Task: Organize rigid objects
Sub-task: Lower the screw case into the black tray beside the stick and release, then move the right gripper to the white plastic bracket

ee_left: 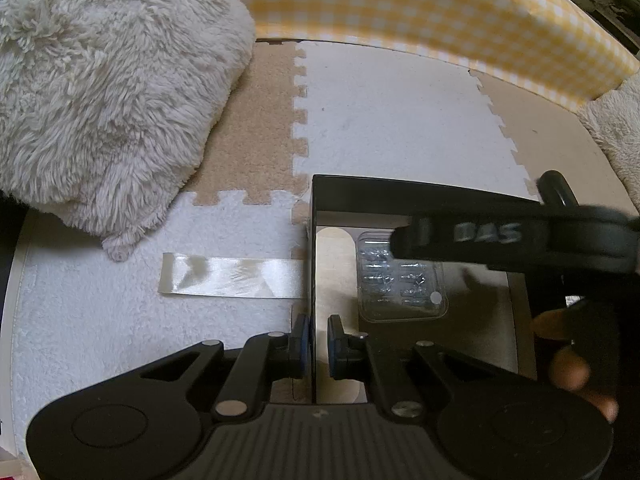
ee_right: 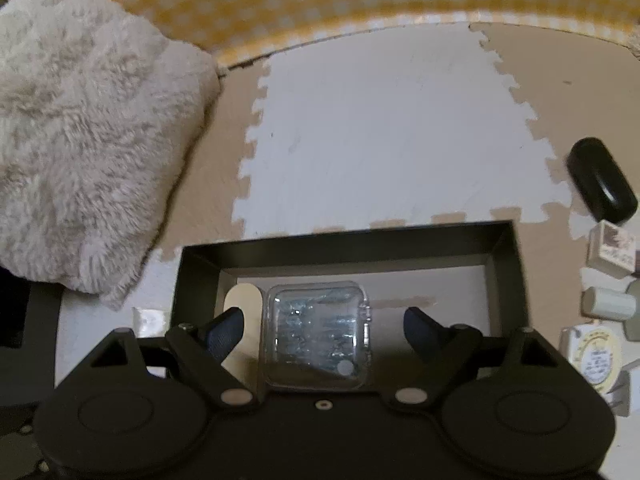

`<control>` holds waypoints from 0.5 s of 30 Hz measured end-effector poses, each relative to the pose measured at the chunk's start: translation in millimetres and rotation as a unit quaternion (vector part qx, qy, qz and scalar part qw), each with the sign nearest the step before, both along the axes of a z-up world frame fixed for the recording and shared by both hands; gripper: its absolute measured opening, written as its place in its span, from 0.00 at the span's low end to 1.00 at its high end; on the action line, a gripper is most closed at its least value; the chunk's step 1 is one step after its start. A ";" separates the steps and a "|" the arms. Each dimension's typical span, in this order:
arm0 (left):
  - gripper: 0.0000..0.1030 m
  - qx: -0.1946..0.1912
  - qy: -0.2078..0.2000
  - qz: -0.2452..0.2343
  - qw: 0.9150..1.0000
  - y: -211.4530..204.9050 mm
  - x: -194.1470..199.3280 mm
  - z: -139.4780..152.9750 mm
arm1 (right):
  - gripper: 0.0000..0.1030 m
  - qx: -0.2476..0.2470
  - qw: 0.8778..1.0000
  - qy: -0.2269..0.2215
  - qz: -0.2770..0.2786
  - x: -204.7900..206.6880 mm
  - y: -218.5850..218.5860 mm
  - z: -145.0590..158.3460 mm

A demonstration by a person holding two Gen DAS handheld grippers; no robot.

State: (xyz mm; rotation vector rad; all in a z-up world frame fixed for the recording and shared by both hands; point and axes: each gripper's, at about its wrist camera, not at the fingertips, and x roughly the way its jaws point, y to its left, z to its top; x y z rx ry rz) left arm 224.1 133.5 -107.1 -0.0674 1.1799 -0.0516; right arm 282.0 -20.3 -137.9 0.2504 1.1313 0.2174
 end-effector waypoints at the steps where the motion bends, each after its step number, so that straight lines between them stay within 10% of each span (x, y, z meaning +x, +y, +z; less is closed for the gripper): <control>1: 0.09 0.000 0.000 0.000 1.000 -0.1 0.0 -0.1 | 0.85 0.006 1.000 -0.001 0.001 -0.9 -3.6 3.5; 15: 0.09 0.002 0.000 0.000 1.000 0.8 0.0 -0.5 | 0.85 0.045 0.997 -0.055 0.038 -38.2 -57.4 67.1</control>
